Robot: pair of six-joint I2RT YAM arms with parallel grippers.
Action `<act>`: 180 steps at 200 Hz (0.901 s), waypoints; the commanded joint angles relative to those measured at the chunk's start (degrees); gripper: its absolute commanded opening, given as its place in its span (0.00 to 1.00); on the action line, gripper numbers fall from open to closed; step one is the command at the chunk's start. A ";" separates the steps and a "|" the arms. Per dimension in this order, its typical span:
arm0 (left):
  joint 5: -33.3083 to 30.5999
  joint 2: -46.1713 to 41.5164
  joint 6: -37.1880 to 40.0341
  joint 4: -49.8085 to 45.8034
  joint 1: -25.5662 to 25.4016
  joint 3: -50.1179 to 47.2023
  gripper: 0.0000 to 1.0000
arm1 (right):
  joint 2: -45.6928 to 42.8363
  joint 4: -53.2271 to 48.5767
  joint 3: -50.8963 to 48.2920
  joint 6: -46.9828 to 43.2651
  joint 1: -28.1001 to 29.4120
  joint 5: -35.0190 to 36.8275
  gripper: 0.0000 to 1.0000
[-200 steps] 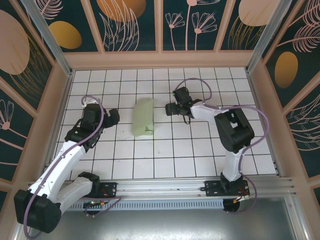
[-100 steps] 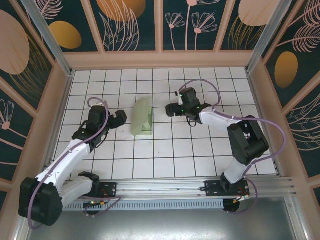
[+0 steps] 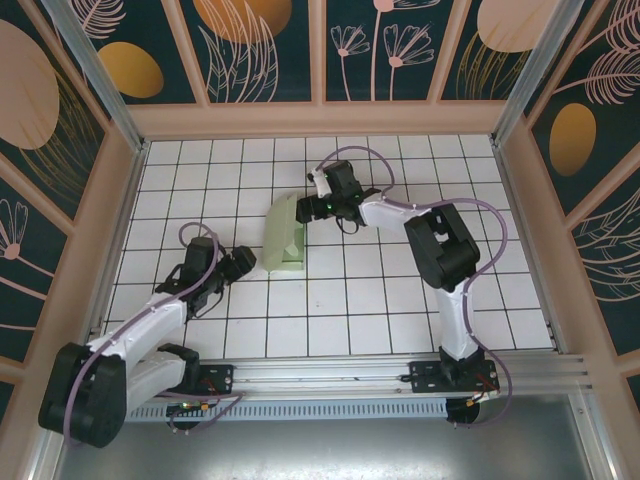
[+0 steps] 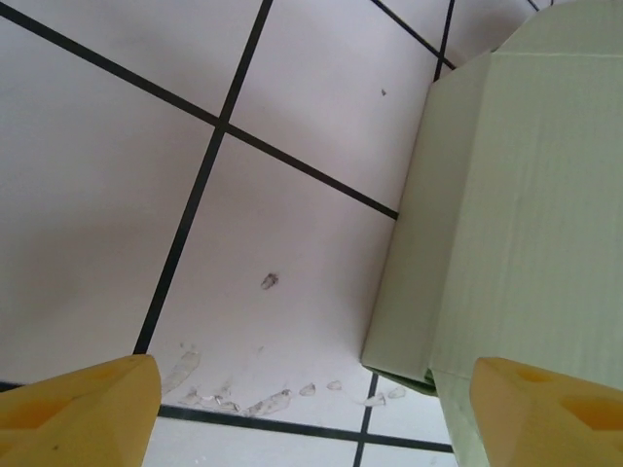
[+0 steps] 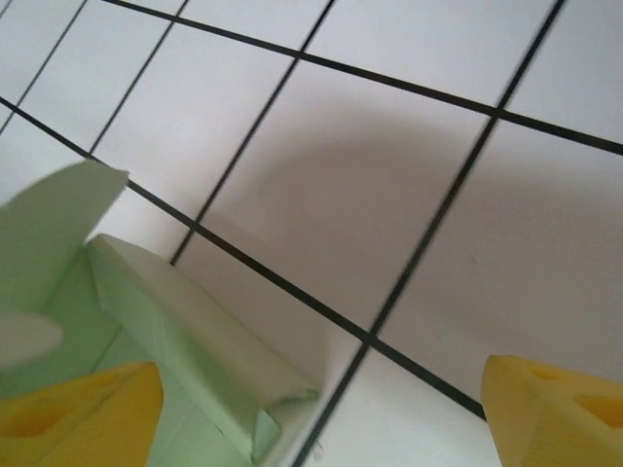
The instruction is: Fold the paper box
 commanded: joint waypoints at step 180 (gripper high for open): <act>23.44 52.48 15.31 2.70 -1.77 44.72 0.14 | -44.92 2.96 -38.90 8.00 -9.16 12.84 0.86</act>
